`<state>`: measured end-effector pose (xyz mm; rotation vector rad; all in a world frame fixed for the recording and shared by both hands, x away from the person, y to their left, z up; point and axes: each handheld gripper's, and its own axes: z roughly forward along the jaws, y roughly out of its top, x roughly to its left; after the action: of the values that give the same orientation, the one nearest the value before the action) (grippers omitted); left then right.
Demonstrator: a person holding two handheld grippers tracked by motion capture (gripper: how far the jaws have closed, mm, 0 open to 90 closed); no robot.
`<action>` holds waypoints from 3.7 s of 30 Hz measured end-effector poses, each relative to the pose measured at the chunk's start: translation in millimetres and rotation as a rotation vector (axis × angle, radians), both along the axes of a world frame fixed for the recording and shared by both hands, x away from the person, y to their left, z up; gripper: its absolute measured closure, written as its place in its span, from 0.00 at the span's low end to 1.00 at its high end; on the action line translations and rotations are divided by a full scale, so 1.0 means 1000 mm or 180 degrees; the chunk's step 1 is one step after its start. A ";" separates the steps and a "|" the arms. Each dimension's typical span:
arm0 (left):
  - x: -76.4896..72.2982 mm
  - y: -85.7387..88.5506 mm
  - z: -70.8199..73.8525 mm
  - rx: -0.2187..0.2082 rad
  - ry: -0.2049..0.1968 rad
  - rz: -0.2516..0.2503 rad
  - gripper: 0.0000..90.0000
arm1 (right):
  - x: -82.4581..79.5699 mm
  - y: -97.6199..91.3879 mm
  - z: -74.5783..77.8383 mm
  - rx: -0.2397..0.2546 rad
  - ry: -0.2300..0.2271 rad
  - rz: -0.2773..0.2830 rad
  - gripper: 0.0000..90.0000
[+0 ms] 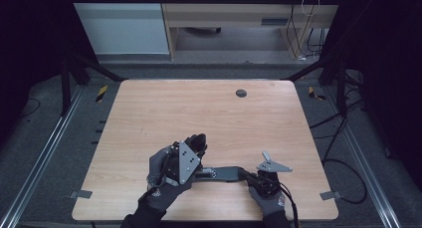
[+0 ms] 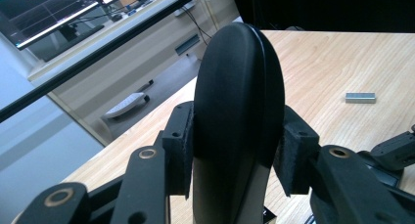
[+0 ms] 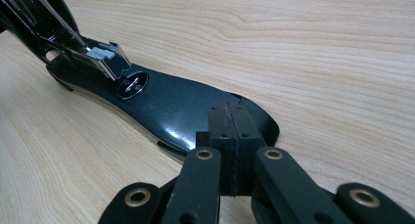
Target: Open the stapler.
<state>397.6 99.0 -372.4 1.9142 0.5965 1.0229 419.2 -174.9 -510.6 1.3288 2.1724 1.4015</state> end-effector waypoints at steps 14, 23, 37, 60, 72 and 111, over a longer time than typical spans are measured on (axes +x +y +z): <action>-0.005 0.023 0.005 -0.0240 -0.0030 0.0208 0.64 | 0.000 0.000 0.000 -0.0005 -0.0004 0.0001 1.00; -0.007 0.035 0.005 -0.0352 -0.0052 0.0298 0.65 | 0.000 0.000 0.000 -0.0004 -0.0003 0.0003 1.00; -0.009 0.053 0.005 -0.0568 -0.0015 0.0381 0.65 | 0.000 0.000 0.000 0.0002 0.0007 0.0005 1.00; -0.011 0.096 -0.003 -0.1196 0.0108 0.0524 0.66 | 0.000 0.001 0.000 -0.0001 0.0005 -0.0004 1.00; -0.011 0.113 -0.007 -0.1344 0.0178 0.0589 0.65 | 0.000 0.001 0.000 -0.0007 -0.0004 0.0008 1.00; -0.012 0.162 -0.032 -0.1902 0.0431 0.0694 0.64 | 0.000 0.001 0.000 -0.0012 -0.0006 0.0003 1.00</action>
<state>385.5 260.9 -404.0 1.4118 1.0729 0.7349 419.1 -173.9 -510.4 1.3249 2.1737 1.3980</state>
